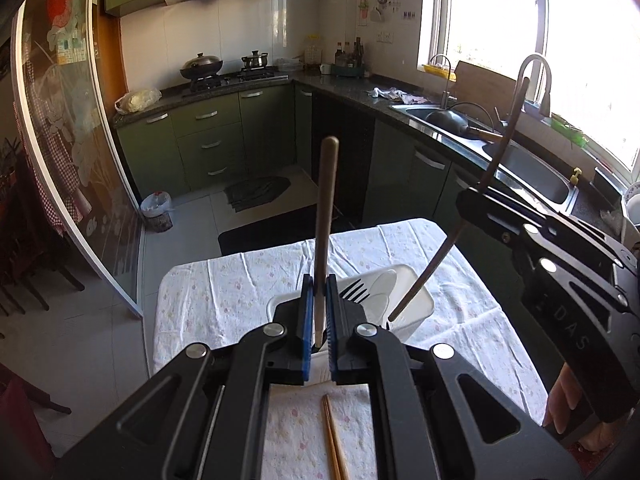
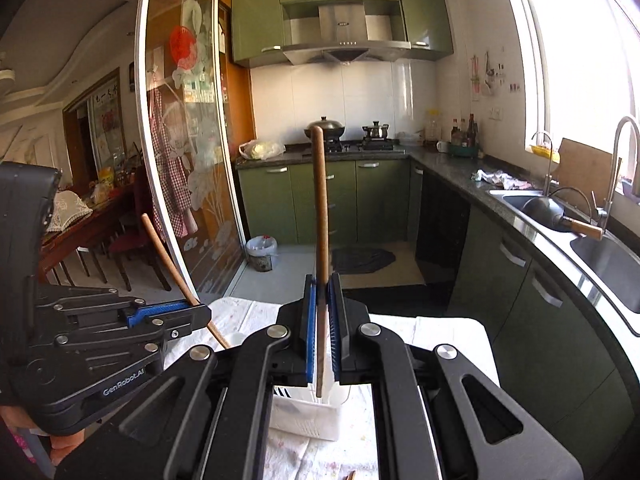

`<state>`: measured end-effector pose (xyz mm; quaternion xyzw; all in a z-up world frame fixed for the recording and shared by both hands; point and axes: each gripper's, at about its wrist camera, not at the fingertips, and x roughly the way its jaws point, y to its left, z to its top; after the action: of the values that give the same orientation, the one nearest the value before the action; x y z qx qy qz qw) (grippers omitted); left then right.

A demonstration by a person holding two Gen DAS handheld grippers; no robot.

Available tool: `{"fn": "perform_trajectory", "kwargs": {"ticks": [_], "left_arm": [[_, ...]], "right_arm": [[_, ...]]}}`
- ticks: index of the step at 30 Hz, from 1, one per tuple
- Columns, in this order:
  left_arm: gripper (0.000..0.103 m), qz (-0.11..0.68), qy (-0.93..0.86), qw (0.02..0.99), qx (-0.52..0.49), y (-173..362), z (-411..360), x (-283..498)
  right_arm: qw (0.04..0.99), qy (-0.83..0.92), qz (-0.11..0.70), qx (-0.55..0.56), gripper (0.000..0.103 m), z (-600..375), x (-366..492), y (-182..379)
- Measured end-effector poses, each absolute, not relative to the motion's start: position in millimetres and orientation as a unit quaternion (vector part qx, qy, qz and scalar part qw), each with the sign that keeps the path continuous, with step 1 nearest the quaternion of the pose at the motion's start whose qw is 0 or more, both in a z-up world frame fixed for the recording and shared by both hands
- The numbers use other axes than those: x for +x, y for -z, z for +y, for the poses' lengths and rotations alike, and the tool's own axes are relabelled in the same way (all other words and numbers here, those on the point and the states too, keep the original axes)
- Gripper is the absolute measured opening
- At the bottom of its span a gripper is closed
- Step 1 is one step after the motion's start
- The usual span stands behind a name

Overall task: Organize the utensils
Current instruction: 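Lift the chopsticks and lower them into the white holder with both tools, then move both open tools back over the chopsticks lying on the cloth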

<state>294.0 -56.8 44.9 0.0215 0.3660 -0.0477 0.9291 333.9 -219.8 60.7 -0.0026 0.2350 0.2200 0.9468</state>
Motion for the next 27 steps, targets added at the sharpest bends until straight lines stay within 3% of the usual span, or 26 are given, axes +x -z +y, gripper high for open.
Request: {"fn": "perform_trajectory", "kwargs": {"ticks": [8, 11, 15, 27], "left_arm": [[0.006, 0.371, 0.032, 0.927, 0.034, -7, -55, 290], [0.01, 0.368, 0.029, 0.929, 0.031, -2, -56, 289], [0.023, 0.361, 0.026, 0.932, 0.031, -1, -55, 286], [0.028, 0.339, 0.02, 0.94, 0.031, -18, -56, 246]], "right_arm": [[0.942, -0.218, 0.255, -0.009, 0.007, -207, 349, -20], [0.941, -0.217, 0.261, -0.015, 0.007, -205, 349, -11], [0.94, -0.22, 0.261, -0.018, 0.008, -201, 347, -7], [0.944, -0.233, 0.234, 0.006, 0.027, -232, 292, -26]]}}
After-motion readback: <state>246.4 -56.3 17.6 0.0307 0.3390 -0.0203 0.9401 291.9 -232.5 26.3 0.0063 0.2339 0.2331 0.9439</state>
